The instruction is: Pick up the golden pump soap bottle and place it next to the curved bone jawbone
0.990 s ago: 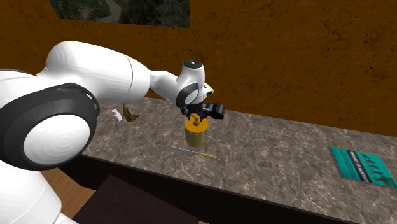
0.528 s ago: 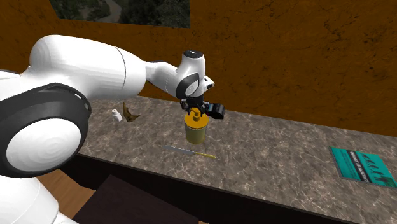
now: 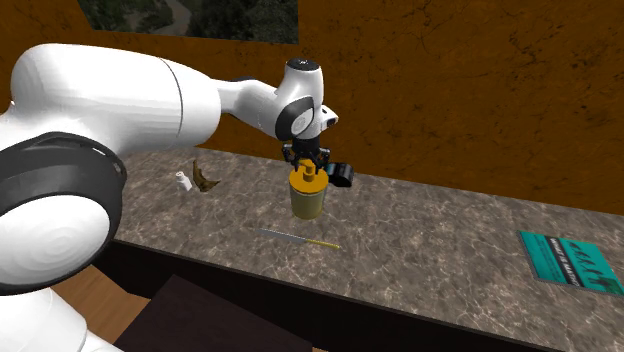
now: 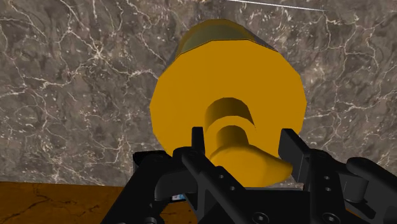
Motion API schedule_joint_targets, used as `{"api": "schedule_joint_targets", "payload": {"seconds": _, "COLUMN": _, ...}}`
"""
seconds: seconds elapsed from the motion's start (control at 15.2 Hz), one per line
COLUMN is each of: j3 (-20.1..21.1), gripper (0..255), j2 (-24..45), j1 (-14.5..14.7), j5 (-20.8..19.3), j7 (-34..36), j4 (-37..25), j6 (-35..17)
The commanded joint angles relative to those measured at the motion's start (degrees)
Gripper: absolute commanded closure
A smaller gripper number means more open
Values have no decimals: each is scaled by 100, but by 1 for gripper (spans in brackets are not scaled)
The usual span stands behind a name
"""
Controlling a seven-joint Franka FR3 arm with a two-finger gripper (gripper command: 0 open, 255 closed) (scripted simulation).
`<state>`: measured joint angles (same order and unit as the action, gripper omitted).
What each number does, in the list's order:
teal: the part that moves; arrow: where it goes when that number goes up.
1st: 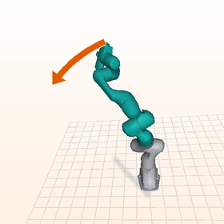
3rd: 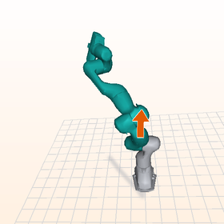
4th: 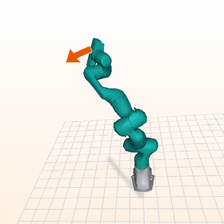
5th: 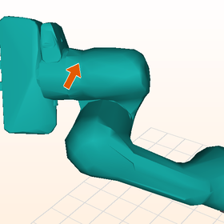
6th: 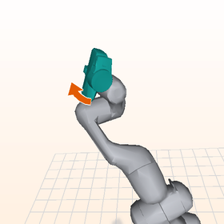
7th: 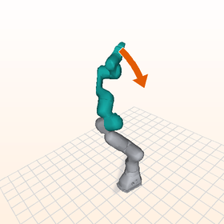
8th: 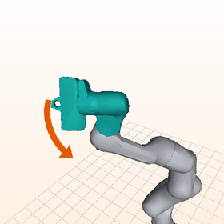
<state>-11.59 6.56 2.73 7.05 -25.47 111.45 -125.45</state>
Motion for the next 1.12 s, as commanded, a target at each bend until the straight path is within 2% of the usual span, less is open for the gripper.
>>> {"api": "schedule_joint_targets", "payload": {"seconds": 0.0, "j3": -1, "gripper": 255, "j2": -50, "j1": 5, "j5": -25, "j7": 31, "j4": -100, "j6": 144}}
{"api": "schedule_joint_targets", "payload": {"seconds": 1.06, "j3": -16, "gripper": 255, "j2": -275, "j1": 4, "j5": -140, "j7": 173, "j4": -1063, "j6": 1320}}
